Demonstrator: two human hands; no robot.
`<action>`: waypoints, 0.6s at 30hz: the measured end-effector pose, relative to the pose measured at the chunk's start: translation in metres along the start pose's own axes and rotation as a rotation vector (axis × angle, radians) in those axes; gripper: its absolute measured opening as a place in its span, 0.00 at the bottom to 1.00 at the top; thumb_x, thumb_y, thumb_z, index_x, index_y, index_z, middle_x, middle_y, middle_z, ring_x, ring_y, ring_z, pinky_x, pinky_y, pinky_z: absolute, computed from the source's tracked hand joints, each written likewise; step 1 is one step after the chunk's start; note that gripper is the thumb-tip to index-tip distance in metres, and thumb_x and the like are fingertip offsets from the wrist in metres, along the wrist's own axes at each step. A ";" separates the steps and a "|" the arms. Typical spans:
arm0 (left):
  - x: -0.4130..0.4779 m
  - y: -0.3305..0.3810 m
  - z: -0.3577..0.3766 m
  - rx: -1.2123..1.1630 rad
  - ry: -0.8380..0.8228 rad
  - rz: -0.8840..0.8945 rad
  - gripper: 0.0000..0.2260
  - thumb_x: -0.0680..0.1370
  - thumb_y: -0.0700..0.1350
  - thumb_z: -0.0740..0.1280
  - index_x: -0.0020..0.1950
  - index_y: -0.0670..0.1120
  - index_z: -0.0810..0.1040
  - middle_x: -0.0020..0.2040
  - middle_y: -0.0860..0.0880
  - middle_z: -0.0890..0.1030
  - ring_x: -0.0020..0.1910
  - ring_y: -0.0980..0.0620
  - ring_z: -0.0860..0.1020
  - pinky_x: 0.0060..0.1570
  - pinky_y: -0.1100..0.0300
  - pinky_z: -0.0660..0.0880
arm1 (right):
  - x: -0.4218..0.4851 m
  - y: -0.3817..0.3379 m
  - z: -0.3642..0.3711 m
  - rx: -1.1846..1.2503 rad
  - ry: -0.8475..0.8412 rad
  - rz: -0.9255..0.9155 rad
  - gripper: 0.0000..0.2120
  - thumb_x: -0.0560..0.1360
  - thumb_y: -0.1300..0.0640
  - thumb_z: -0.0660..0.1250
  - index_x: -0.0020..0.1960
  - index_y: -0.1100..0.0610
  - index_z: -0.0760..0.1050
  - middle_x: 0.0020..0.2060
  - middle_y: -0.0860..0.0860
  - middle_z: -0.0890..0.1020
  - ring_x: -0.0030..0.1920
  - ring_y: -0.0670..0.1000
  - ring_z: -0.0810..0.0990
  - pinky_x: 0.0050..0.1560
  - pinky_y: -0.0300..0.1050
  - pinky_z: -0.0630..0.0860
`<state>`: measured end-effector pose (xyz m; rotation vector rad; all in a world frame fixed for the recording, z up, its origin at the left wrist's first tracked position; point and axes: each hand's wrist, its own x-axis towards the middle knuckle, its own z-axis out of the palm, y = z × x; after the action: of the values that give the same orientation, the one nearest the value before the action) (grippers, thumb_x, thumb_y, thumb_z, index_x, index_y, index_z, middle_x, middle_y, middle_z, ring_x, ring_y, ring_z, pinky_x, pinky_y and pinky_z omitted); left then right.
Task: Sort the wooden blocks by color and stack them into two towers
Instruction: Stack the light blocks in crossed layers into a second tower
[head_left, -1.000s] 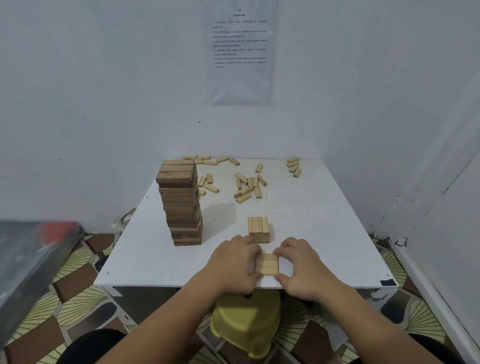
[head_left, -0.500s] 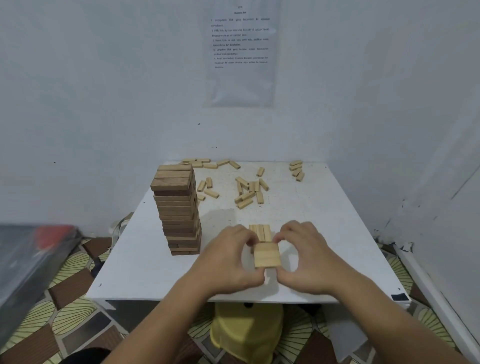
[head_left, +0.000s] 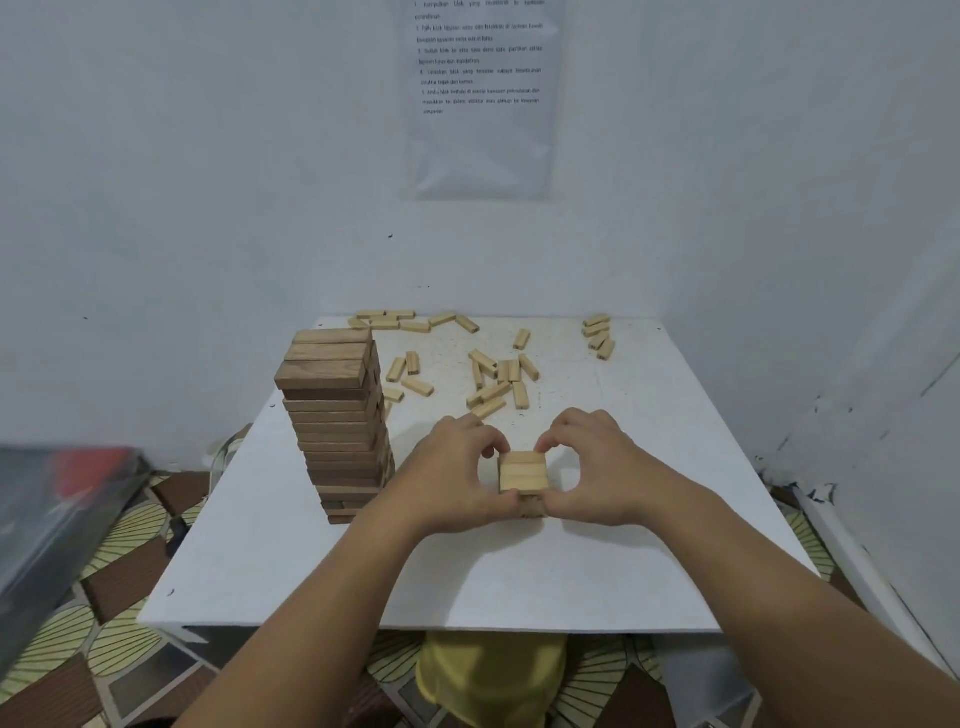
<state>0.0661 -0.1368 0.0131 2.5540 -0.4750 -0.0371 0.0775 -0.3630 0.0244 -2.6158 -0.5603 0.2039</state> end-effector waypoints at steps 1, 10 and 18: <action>0.000 -0.001 0.000 0.000 -0.004 -0.004 0.27 0.65 0.69 0.72 0.59 0.58 0.78 0.53 0.61 0.73 0.56 0.58 0.69 0.57 0.52 0.75 | 0.001 0.001 0.001 -0.002 -0.005 -0.003 0.29 0.64 0.33 0.72 0.62 0.42 0.74 0.56 0.36 0.70 0.62 0.44 0.64 0.65 0.51 0.71; 0.002 -0.002 0.001 -0.009 -0.026 -0.042 0.30 0.63 0.72 0.70 0.60 0.59 0.78 0.53 0.61 0.73 0.56 0.58 0.69 0.57 0.51 0.75 | 0.008 0.005 0.003 0.006 -0.033 0.004 0.28 0.64 0.36 0.71 0.62 0.41 0.72 0.56 0.35 0.69 0.61 0.43 0.63 0.64 0.51 0.72; -0.001 -0.001 0.000 -0.023 -0.040 -0.039 0.31 0.63 0.74 0.69 0.59 0.59 0.77 0.54 0.61 0.73 0.57 0.60 0.70 0.58 0.51 0.75 | 0.007 0.006 0.005 0.024 -0.034 0.013 0.24 0.66 0.40 0.72 0.60 0.41 0.72 0.55 0.38 0.71 0.60 0.45 0.65 0.63 0.50 0.73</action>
<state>0.0657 -0.1358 0.0121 2.5442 -0.4377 -0.1075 0.0847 -0.3634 0.0168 -2.5974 -0.5499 0.2585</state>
